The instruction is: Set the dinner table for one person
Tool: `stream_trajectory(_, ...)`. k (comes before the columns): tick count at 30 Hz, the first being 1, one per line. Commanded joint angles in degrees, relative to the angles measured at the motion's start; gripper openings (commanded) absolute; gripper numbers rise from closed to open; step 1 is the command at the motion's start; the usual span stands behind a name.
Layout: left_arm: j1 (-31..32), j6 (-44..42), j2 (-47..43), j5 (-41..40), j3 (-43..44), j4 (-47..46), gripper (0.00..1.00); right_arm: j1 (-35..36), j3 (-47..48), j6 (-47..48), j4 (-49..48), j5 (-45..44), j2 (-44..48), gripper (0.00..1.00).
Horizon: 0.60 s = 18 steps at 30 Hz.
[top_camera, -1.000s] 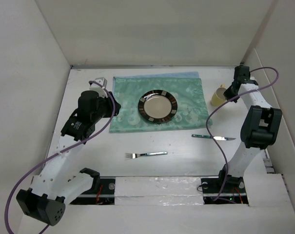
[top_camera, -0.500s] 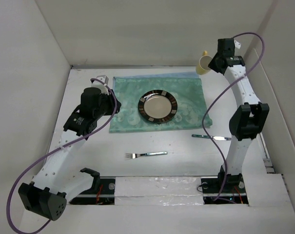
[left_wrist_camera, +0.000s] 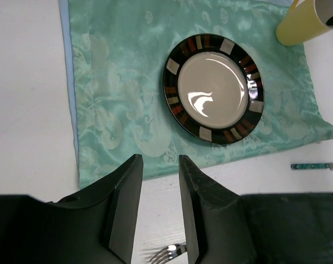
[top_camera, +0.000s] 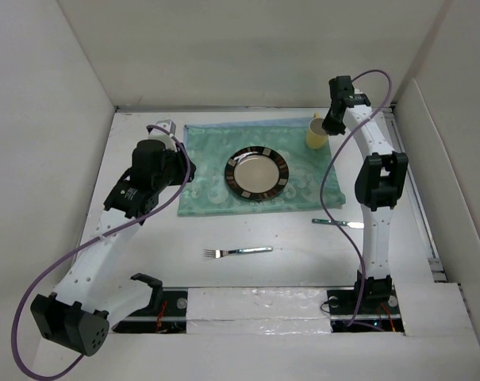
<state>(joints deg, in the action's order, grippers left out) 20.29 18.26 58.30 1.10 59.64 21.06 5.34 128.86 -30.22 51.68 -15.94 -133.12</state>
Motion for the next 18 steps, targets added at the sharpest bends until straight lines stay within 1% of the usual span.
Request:
stream_trajectory(1,0.4,-0.5,0.2,-0.6,2.8,-0.1,0.30,0.9,4.4,-0.3,-2.5,-1.5,1.5,0.00)
stream_trajectory(2,0.4,-0.6,0.2,-0.6,2.8,-0.1,0.30,0.9,4.3,-0.4,-2.6,-1.6,1.1,0.00)
stream_trajectory(3,0.4,-0.6,0.2,-0.5,2.9,0.0,0.30,0.9,4.3,-0.5,-2.9,-1.6,1.0,0.10)
stream_trajectory(5,0.4,-0.7,0.2,-0.6,2.9,0.4,0.30,1.4,4.4,-0.7,-3.0,-1.7,1.1,0.23)
stream_trajectory(6,0.4,-0.7,0.2,-0.6,2.9,0.6,0.30,1.4,4.3,-0.8,-3.2,-1.5,1.2,0.34)
stream_trajectory(9,0.4,-0.6,0.1,-0.6,2.8,0.6,0.31,0.9,4.5,-0.9,-3.4,-0.1,2.3,0.47)
stream_trajectory(10,0.4,-0.6,0.0,-0.5,2.8,0.4,0.31,0.9,4.5,-0.8,-3.5,0.3,2.8,0.49)
stream_trajectory(13,0.4,-0.9,0.3,-0.5,3.7,0.6,0.31,0.4,4.1,-0.7,-3.5,1.7,6.7,0.50)
stream_trajectory(14,0.4,-0.8,0.4,-0.6,4.3,0.6,0.31,0.4,3.3,-0.6,-4.1,2.1,8.4,0.50)
stream_trajectory(15,0.4,-0.9,0.6,-0.6,5.3,0.6,0.31,0.4,-0.8,-0.1,-6.4,2.6,11.0,0.39)
stream_trajectory(16,0.4,-1.0,0.8,-0.6,6.0,0.6,0.31,1.2,-3.7,0.1,-7.7,3.0,16.6,0.31)
stream_trajectory(17,0.4,-1.1,0.8,-0.6,6.6,0.6,0.30,1.7,-7.3,1.1,-7.7,4.1,20.1,0.22)
stream_trajectory(18,0.4,-1.2,1.0,-0.5,8.0,0.6,0.29,3.2,-16.9,2.3,-15.0,8.2,23.7,0.03)
